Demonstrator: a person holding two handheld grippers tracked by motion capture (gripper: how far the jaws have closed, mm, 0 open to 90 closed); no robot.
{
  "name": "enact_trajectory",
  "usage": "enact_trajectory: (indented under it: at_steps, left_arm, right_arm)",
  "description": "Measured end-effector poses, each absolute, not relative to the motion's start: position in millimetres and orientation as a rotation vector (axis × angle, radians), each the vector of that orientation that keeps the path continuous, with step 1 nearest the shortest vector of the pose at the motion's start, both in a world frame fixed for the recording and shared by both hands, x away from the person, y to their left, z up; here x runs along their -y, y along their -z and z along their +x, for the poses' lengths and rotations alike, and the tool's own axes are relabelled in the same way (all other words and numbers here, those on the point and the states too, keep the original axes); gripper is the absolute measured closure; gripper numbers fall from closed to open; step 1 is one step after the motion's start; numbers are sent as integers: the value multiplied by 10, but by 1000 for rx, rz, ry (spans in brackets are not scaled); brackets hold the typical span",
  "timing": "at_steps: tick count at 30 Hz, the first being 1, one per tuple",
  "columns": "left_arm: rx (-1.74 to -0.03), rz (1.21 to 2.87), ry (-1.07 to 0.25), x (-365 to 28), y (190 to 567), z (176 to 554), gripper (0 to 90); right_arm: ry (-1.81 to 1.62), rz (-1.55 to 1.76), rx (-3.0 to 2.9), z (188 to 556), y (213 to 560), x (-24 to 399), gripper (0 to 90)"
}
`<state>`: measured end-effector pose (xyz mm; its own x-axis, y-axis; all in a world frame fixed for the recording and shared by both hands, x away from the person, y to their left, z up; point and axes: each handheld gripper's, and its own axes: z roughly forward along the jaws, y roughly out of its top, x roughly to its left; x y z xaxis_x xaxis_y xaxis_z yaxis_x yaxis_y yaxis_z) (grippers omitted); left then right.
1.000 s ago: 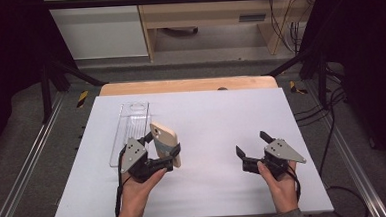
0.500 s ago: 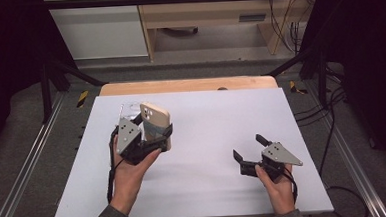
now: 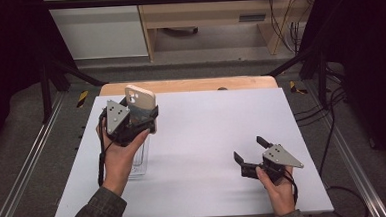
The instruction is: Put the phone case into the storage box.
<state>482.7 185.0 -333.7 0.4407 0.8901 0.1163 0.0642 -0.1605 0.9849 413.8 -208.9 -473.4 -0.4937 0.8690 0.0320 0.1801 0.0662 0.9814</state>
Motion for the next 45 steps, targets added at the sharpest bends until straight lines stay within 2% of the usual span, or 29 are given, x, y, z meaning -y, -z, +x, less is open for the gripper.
enact_trajectory:
  at_steps: [8,29,45]
  left_arm:
    - [-917,1556,-963,-1975,3339,4963,114]
    - [-1079,1466,-935,-2244,3441,5247,115]
    - [-1108,1465,-972,-2232,3413,5484,115]
  right_arm:
    - [-1456,1057,-1725,4134,4734,2092,34]
    - [-1452,1056,-1743,4124,4750,2055,29]
    - [-1448,1061,-1725,4123,4753,2058,31]
